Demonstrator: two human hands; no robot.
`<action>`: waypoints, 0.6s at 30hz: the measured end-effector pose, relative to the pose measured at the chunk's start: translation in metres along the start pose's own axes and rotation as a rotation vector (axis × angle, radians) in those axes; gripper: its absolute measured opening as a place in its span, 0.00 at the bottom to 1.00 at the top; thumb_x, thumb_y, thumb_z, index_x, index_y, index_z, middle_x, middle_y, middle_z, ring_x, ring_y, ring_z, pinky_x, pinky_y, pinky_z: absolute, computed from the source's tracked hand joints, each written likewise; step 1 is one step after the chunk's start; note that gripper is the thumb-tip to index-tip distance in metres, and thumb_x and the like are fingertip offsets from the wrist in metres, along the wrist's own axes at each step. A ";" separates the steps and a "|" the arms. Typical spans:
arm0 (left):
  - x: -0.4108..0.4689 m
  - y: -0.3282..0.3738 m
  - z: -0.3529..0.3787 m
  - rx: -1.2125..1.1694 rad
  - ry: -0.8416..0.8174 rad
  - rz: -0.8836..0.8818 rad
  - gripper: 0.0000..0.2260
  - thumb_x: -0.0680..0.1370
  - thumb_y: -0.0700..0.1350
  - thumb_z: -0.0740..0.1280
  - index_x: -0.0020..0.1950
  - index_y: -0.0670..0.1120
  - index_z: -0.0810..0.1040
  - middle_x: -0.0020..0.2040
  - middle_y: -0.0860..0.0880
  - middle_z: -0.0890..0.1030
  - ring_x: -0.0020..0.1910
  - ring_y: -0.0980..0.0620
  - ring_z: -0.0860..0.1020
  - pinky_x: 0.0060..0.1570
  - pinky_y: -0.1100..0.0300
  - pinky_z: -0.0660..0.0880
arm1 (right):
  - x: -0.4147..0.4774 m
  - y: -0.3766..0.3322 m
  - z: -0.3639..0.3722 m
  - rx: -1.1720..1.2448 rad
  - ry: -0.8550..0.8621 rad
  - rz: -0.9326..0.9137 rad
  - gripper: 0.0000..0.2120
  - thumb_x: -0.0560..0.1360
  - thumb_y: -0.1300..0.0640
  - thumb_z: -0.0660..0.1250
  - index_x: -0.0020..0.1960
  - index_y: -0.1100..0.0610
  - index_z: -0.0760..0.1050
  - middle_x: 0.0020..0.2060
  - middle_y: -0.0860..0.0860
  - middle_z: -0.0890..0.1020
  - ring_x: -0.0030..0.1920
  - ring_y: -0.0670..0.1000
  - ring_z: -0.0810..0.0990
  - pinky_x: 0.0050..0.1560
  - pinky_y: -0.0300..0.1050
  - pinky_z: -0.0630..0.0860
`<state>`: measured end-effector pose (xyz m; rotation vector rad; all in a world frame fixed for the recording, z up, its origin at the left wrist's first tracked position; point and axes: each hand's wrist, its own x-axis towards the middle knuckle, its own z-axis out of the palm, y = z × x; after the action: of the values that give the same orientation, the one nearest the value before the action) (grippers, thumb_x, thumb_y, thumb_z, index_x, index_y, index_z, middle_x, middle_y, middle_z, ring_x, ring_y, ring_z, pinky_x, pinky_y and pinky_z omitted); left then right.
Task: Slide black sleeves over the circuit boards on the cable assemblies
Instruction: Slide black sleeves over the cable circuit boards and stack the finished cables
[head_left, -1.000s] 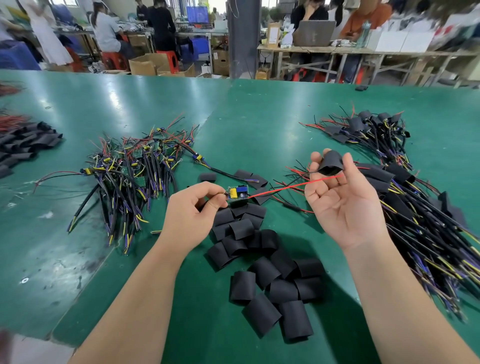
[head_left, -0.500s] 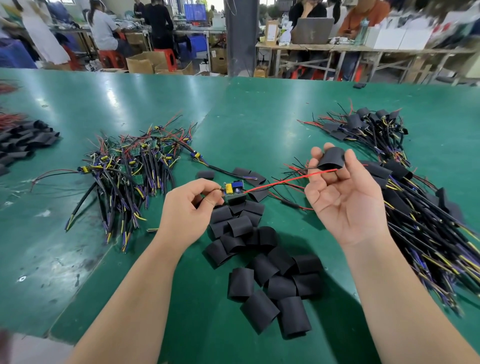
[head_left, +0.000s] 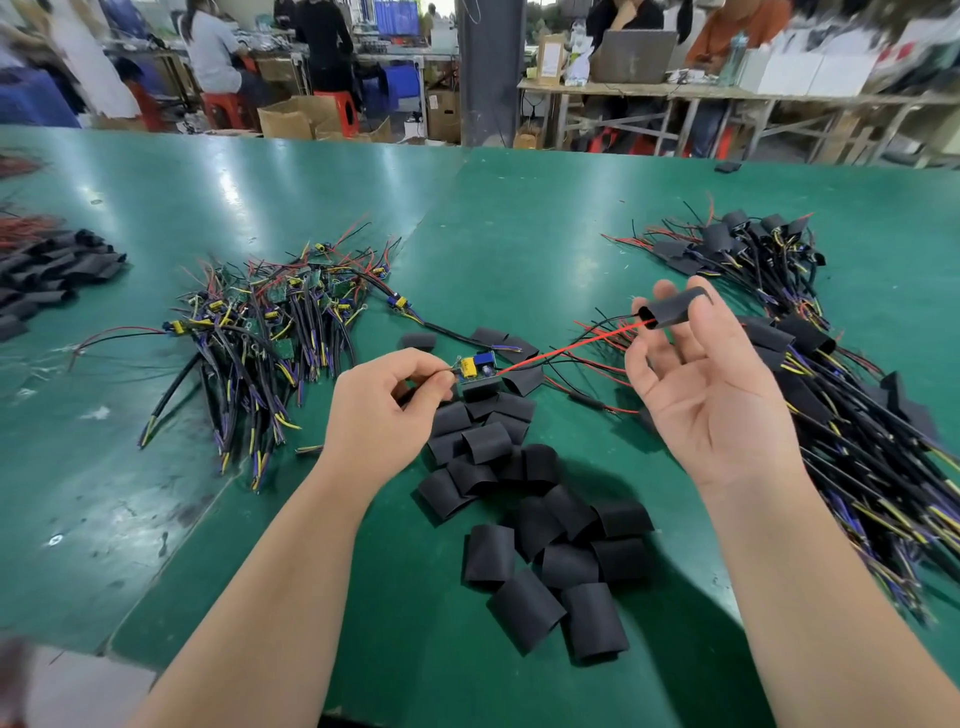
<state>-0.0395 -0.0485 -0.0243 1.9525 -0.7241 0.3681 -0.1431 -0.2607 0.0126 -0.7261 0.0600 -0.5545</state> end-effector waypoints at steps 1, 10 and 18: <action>0.000 0.000 0.000 -0.006 0.003 0.003 0.10 0.75 0.36 0.69 0.39 0.50 0.79 0.28 0.64 0.77 0.26 0.66 0.71 0.29 0.77 0.63 | 0.000 0.001 0.000 -0.036 0.007 -0.010 0.11 0.70 0.60 0.67 0.52 0.53 0.75 0.49 0.51 0.84 0.44 0.48 0.82 0.44 0.41 0.78; -0.003 0.011 0.009 -0.168 -0.034 -0.001 0.10 0.76 0.37 0.69 0.40 0.52 0.80 0.31 0.58 0.81 0.25 0.63 0.71 0.30 0.75 0.64 | -0.005 0.029 0.013 -0.154 -0.007 0.089 0.22 0.63 0.65 0.69 0.55 0.51 0.72 0.46 0.52 0.84 0.44 0.48 0.83 0.41 0.39 0.76; -0.002 0.021 0.006 -0.392 -0.123 -0.036 0.06 0.74 0.42 0.69 0.39 0.51 0.80 0.32 0.56 0.81 0.31 0.56 0.76 0.35 0.67 0.72 | -0.008 0.043 0.016 -0.208 -0.089 0.158 0.11 0.64 0.65 0.69 0.44 0.54 0.81 0.48 0.55 0.84 0.42 0.51 0.82 0.38 0.38 0.77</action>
<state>-0.0548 -0.0606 -0.0138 1.6227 -0.7745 0.0742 -0.1270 -0.2210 -0.0043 -0.9391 0.0927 -0.3673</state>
